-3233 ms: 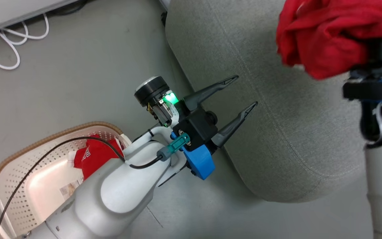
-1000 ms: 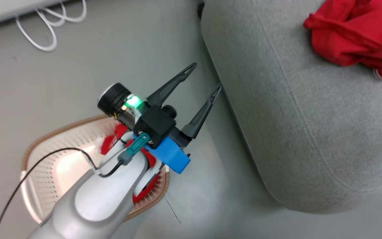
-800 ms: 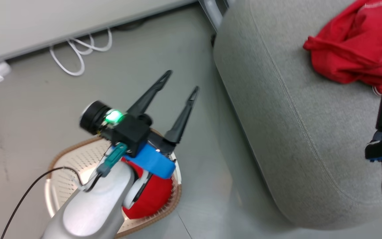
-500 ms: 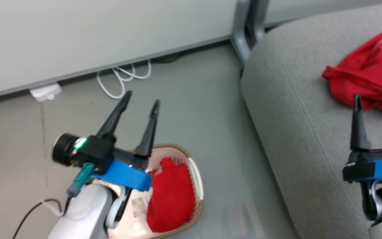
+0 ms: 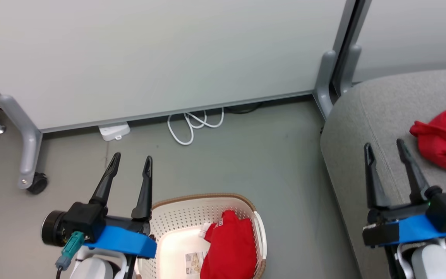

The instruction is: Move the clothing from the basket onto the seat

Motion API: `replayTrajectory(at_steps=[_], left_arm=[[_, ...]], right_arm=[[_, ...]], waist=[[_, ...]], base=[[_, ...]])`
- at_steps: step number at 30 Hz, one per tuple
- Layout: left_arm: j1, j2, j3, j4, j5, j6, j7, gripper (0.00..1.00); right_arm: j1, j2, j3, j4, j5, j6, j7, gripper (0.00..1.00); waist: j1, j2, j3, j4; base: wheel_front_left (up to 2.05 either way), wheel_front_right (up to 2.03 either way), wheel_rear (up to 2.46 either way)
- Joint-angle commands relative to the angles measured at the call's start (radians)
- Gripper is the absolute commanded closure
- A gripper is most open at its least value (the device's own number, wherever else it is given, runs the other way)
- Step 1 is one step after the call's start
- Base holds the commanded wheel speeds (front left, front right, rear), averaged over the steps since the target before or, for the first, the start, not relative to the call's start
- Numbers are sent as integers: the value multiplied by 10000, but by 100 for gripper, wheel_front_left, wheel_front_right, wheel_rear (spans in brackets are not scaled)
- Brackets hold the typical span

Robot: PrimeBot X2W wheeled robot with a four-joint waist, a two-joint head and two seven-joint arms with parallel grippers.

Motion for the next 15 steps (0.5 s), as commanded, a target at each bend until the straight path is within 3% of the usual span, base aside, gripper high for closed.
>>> replayTrajectory(at_steps=[1, 15], left_arm=[[200, -37, 191, -21, 98, -87, -28, 0], [1461, -614, 1576, -154, 828, -952, -29, 0]], right_arm=[[277, 87, 67, -41, 82, -10, -9, 0], [1351, 542, -12, 175, 192, -10, -9, 0]], waist=[[1, 0, -243, 221], [1, 0, -825, 571]], base=[[0, 0, 0], [0, 0, 0]])
